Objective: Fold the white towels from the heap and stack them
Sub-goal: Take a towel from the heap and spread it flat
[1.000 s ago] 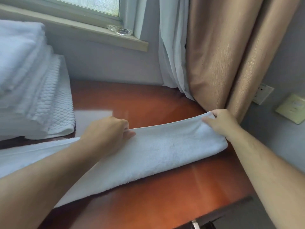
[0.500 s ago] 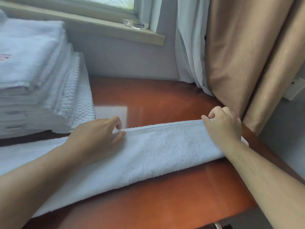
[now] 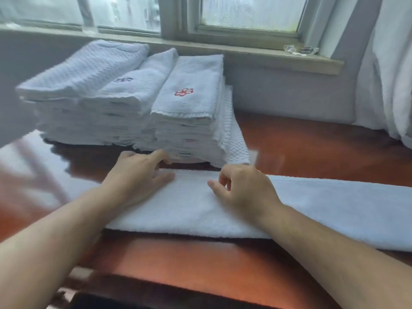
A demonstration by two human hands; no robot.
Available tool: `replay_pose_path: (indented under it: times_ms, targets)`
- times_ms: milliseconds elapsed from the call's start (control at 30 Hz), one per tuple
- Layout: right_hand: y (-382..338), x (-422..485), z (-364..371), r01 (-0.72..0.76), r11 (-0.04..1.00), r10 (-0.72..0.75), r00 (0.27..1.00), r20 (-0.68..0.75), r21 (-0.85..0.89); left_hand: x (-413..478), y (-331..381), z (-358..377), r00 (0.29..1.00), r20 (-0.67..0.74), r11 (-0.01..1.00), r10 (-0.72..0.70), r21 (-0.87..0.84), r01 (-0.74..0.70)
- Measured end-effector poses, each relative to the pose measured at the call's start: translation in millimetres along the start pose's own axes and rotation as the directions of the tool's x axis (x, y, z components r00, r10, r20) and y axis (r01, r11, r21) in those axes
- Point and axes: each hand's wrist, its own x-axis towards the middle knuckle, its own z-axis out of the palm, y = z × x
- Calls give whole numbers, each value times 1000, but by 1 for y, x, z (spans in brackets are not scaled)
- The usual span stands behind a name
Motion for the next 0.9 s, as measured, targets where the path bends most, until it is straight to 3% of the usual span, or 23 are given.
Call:
replay_pose_path:
  times_ms: [67,133,200,267,367,633,800,900]
  targets:
    - [-21,7,11,53,998,-54,998,18,36,-10,-22,-8,991,-86,995,-100,20,102]
    - [-32,12,20,74,994,-76,997,28,77,-19,-34,-12,944,-164,958,-286,-18,288]
    - [-34,12,27,78,993,-81,996,27,93,-26,-38,-13,860,-97,863,-502,-128,489]
    - [-32,10,31,76,992,-77,997,15,101,-31,-37,-11,807,78,800,-586,-107,591]
    - [-32,10,32,73,991,-75,997,11,111,-36,-24,-10,776,192,792,-601,19,610]
    - [-32,11,34,75,992,-76,997,9,97,-24,9,-25,795,218,823,-566,82,563]
    - [-32,9,32,79,990,-81,997,12,120,-21,1,-27,706,238,732,-667,30,681]
    - [-32,7,32,80,988,-83,996,14,135,-26,-11,-25,735,204,757,-647,56,651]
